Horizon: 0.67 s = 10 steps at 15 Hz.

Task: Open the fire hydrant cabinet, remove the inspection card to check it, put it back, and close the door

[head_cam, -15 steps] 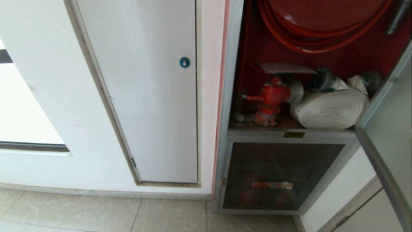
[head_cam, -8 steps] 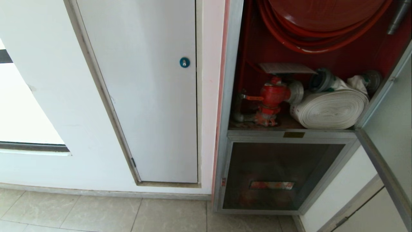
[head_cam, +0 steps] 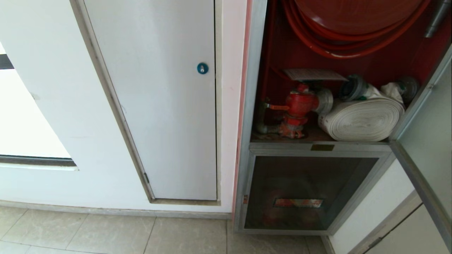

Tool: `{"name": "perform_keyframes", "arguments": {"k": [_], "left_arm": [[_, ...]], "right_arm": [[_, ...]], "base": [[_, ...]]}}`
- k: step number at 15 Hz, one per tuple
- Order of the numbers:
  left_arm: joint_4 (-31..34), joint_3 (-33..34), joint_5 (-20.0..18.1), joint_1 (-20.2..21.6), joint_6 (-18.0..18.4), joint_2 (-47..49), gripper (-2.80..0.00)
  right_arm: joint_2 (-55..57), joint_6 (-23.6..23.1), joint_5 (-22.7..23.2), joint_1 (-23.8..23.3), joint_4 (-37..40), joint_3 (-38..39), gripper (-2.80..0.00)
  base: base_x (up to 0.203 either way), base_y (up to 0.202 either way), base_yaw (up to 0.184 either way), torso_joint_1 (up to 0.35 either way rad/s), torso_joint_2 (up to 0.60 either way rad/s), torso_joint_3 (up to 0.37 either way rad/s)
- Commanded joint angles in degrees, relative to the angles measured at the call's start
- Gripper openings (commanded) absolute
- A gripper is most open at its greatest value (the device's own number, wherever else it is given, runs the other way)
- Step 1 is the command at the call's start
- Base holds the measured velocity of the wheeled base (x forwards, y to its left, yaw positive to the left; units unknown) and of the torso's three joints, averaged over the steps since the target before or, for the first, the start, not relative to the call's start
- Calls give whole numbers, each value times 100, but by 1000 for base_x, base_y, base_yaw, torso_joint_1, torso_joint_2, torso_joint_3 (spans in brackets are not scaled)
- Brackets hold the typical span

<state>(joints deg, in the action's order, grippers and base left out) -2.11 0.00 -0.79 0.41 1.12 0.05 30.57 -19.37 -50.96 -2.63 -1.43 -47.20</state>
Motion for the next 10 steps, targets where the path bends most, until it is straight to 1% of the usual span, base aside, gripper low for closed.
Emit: {"name": "perform_keyframes", "arguments": {"k": [1, 4, 6, 10], "left_arm": [[0, 79, 0, 2, 2, 4, -280], [-1, 79, 0, 2, 2, 4, -280], [-9, 79, 0, 2, 2, 4, -280], [0, 79, 0, 2, 2, 4, -280]], "right_arm": [[136, -8, -47, 0, 80, -190, -280], [231, -5, -72, 0, 553, -695, -280], [270, 2, -102, 1, 1030, -1015, -280], [265, 3, -142, 8, 1580, -1324, -280]], "base": [[0, 0, 0, 0, 0, 0], [0, 0, 0, 0, 0, 0], [0, 0, 0, 0, 0, 0], [0, 0, 0, 0, 0, 0]]}}
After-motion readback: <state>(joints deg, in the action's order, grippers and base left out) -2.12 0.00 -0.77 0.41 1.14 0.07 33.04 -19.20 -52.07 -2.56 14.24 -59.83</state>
